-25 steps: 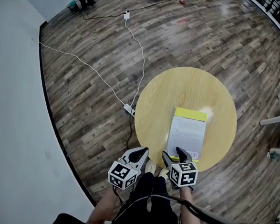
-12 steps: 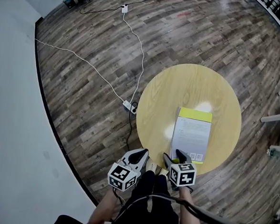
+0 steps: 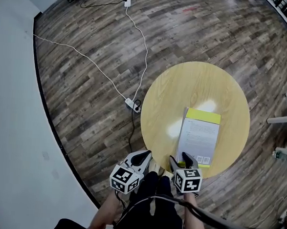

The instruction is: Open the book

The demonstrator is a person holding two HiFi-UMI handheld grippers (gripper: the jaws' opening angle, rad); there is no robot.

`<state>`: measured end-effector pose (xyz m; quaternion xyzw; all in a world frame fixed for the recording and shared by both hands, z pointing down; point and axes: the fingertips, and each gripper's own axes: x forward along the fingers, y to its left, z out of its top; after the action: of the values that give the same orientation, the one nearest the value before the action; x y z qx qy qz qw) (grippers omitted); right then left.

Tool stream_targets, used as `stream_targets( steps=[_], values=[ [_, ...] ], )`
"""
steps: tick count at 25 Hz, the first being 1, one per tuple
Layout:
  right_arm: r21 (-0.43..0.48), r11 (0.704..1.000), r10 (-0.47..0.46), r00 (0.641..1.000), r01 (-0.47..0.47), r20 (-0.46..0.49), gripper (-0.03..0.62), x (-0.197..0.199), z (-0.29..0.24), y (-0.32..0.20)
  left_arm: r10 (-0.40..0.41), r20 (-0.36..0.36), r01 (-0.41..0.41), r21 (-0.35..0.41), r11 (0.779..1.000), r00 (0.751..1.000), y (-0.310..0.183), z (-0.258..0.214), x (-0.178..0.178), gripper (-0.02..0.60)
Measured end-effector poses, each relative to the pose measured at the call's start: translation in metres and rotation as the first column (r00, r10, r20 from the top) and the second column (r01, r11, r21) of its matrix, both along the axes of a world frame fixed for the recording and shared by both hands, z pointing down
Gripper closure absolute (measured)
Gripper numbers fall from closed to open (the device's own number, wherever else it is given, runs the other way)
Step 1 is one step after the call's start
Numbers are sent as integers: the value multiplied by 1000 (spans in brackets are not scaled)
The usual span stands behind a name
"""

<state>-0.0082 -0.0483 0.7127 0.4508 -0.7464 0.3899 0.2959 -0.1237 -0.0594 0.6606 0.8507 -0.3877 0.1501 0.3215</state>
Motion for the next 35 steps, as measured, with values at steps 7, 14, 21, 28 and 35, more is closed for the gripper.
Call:
stream_targets(
  steps=[7, 14, 21, 28, 35],
  values=[
    [19, 1000, -2, 994, 4, -113, 473, 13, 3, -3, -11, -2, 11, 0, 1000, 1000, -1, 0, -5, 586],
    [24, 1000, -6, 988, 10, -153, 583, 3, 1, 1, -20, -4, 20, 3, 1000, 1000, 2, -2, -8, 586],
    [17, 1000, 11, 992, -9, -124, 586, 4, 0, -1, -19, -6, 19, 2, 1000, 1000, 3, -3, -5, 586],
    [38, 999, 30, 995, -27, -94, 588, 8, -12, -1, -19, -5, 19, 17, 1000, 1000, 1, -12, -3, 586],
    [81, 995, 67, 996, -62, -53, 588, 20, -36, -1, -9, -5, 9, 41, 999, 1000, 2, -24, 5, 586]
  ],
)
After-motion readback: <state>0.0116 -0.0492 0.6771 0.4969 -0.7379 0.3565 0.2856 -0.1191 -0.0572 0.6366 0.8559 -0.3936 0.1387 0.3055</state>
